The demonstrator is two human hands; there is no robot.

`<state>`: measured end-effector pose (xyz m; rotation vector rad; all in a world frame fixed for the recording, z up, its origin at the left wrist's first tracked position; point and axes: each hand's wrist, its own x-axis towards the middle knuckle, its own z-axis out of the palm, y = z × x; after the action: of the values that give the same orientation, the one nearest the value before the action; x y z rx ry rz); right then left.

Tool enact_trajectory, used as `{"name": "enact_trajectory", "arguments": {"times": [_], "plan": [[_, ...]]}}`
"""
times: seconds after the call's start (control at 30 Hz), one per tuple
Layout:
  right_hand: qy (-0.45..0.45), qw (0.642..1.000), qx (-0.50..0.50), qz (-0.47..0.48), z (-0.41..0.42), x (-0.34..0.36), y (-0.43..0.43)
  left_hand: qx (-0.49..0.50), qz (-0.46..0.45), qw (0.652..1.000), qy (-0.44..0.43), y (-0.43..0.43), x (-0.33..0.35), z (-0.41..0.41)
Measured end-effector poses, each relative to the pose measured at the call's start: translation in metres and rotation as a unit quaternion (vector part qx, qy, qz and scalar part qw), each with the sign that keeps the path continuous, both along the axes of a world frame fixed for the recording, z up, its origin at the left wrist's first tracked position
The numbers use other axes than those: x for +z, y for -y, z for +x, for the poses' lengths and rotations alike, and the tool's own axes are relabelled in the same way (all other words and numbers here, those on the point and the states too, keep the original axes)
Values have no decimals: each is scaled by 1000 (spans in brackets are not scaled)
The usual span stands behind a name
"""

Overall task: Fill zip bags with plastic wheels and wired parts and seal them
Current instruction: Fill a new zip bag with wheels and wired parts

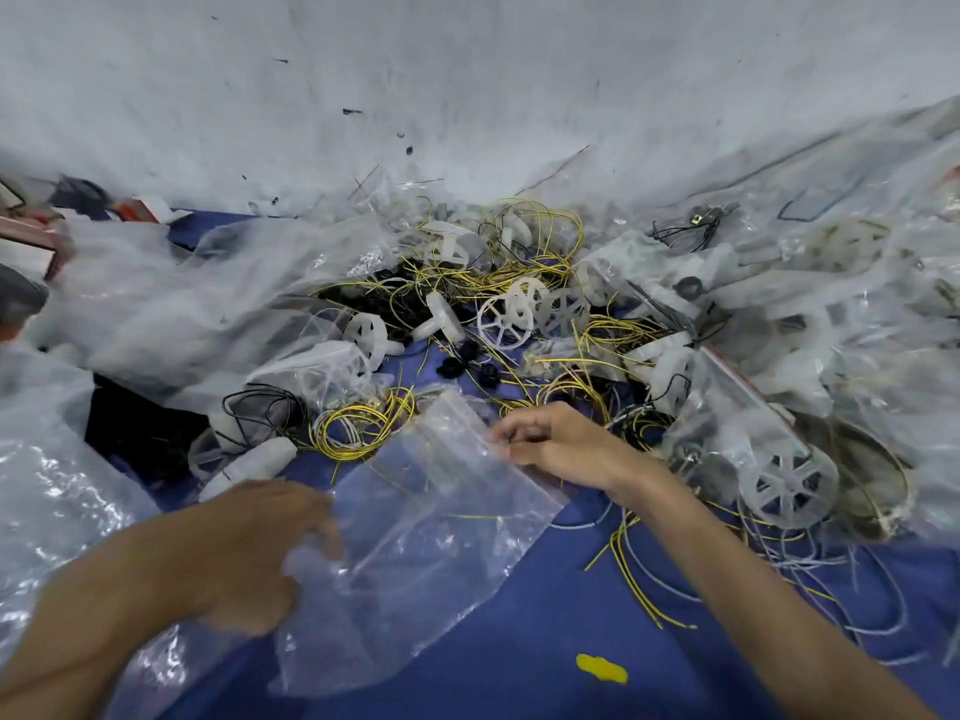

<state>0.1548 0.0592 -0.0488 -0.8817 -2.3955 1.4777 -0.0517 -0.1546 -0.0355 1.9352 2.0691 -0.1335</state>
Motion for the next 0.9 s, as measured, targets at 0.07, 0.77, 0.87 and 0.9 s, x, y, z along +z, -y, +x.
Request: {"name": "enact_trajectory", "arguments": {"times": [0.07, 0.77, 0.87, 0.9], "plan": [[38, 999, 17, 11, 5, -1, 4, 19, -22, 995, -91, 0, 9, 16], [-153, 925, 46, -345, 17, -32, 7, 22, 356, 930, 86, -80, -67, 88], [-123, 966, 70, -217, 19, -32, 10, 6, 342, 935, 94, -81, -66, 88], [-114, 975, 87, -168, 18, -32, 11, 5, 340, 935, 102, -81, -65, 87]]}}
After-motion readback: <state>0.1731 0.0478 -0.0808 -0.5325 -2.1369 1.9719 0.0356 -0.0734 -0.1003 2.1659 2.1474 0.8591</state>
